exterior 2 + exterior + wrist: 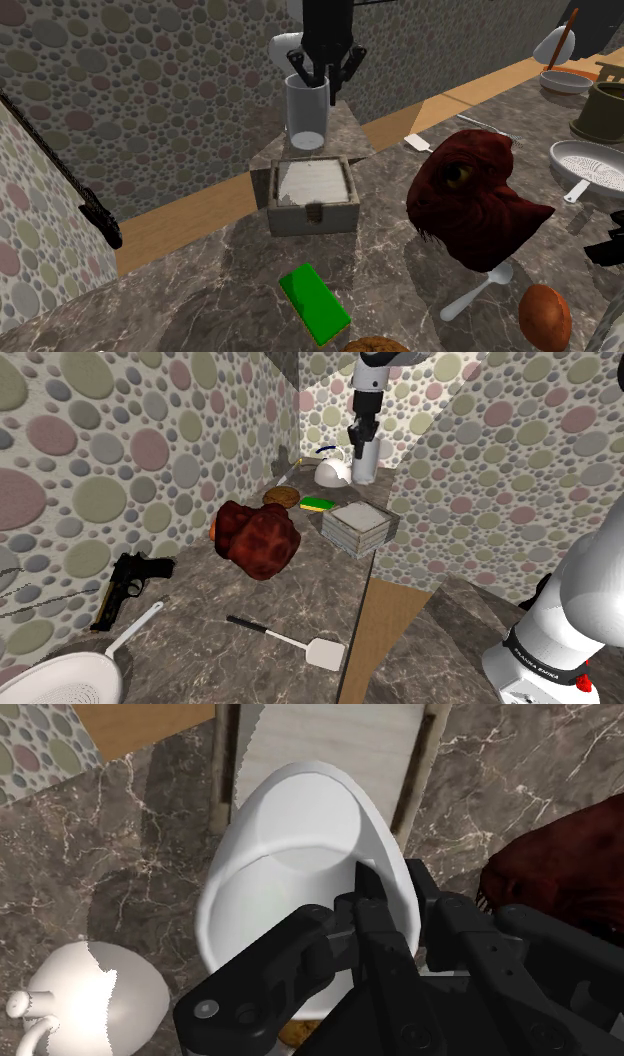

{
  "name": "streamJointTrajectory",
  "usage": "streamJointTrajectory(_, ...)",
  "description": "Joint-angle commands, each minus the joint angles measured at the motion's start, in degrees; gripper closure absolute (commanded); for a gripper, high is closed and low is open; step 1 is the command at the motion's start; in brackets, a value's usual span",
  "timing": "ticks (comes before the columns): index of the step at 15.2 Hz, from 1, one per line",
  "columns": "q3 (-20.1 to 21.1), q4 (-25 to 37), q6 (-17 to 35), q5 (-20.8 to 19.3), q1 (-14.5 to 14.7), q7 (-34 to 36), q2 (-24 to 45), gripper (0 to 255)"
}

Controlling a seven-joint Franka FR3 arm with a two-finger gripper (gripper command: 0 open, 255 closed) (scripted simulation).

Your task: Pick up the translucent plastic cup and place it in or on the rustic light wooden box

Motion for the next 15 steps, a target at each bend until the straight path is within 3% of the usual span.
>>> streamJointTrajectory(1, 0.62, -3.63, -0.04, -0.45, 0.64, 1.38, -3.77, 255)
streamJointTrajectory(15, 0.62, -14.02, 10.71, -0.38, 0.59, 1.2, -3.4, 255)
